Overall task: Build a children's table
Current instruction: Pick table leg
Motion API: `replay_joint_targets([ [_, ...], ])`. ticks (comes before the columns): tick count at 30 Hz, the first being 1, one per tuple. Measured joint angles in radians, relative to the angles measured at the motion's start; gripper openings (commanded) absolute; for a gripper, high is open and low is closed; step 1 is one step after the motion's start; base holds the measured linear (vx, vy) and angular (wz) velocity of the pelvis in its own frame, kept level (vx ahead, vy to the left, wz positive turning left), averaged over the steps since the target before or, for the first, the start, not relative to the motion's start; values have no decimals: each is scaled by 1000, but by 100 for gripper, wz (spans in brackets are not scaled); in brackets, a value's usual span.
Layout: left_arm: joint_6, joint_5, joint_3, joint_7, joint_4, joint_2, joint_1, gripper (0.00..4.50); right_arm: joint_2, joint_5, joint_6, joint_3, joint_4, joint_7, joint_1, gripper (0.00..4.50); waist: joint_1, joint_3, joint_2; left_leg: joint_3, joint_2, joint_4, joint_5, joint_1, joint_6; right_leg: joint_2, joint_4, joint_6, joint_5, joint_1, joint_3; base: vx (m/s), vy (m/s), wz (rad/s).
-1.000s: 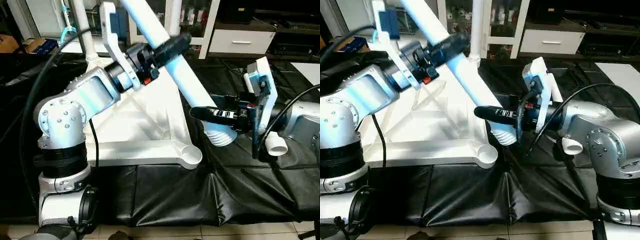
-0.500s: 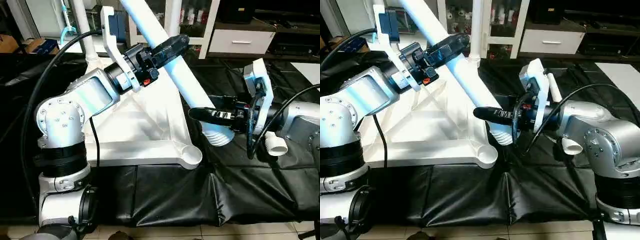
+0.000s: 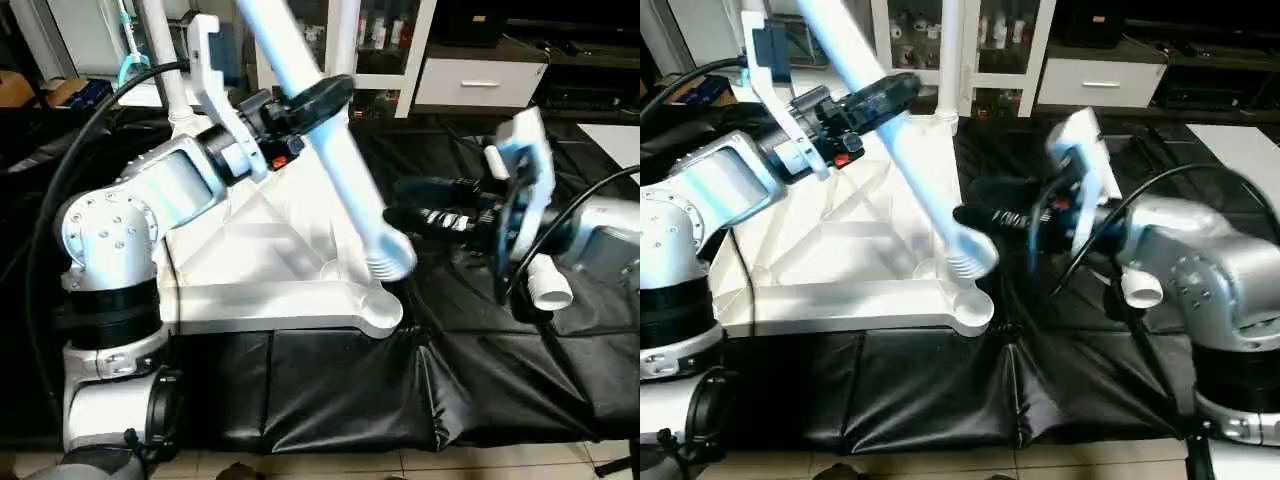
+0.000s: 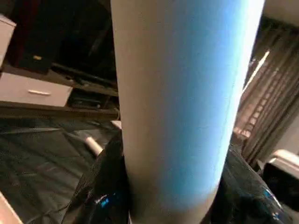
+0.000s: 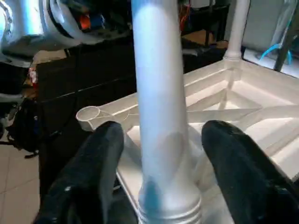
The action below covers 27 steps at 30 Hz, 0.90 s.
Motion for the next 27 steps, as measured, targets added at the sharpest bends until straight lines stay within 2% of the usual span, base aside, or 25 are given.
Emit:
replay_joint_targets([
  [4,0,4,-6,-7,3,5,-12,177,-66,43,17,-70,42,51,-32,355,3,0,0,0,0,0,0,0,0,0,0,0,0,1,0,0,0,0],
  [7,-6,6,-18,-9,3,4,-31,177,-109,29,11,-70,63,88,-28,393,1,0,0,0,0,1,0,0,1,0,0,0,0,1,0,0,0,0],
  [8,-7,6,-19,-10,3,4,-32,177,-113,18,7,-64,67,95,-25,393,0,0,0,0,0,1,0,0,1,0,0,0,0,1,0,0,0,0],
  [11,-9,10,-26,-18,4,4,-32,177,-116,-29,-23,-7,67,98,-6,406,-6,0,0,0,0,1,0,1,0,0,1,0,0,1,0,0,0,0],
  [14,-16,14,-41,-29,5,3,-33,177,-108,-53,-33,37,67,92,-6,433,-4,0,0,0,0,1,0,1,0,0,1,0,0,1,0,0,0,0],
  [17,-17,18,-50,-39,6,3,-39,177,-94,-62,-34,74,73,90,-24,433,-4,0,0,0,0,2,0,0,0,0,1,-1,0,1,0,0,0,0],
  [21,-17,17,-94,-60,2,-19,-60,177,-65,-101,-61,137,113,96,-90,433,-2,0,0,0,0,4,0,0,1,0,2,-1,1,1,0,0,0,0],
  [27,-16,17,-118,-85,-2,-16,-61,177,-66,-139,-88,189,157,120,-99,433,-2,0,0,0,0,4,0,-1,1,0,2,-1,1,1,0,0,0,0],
])
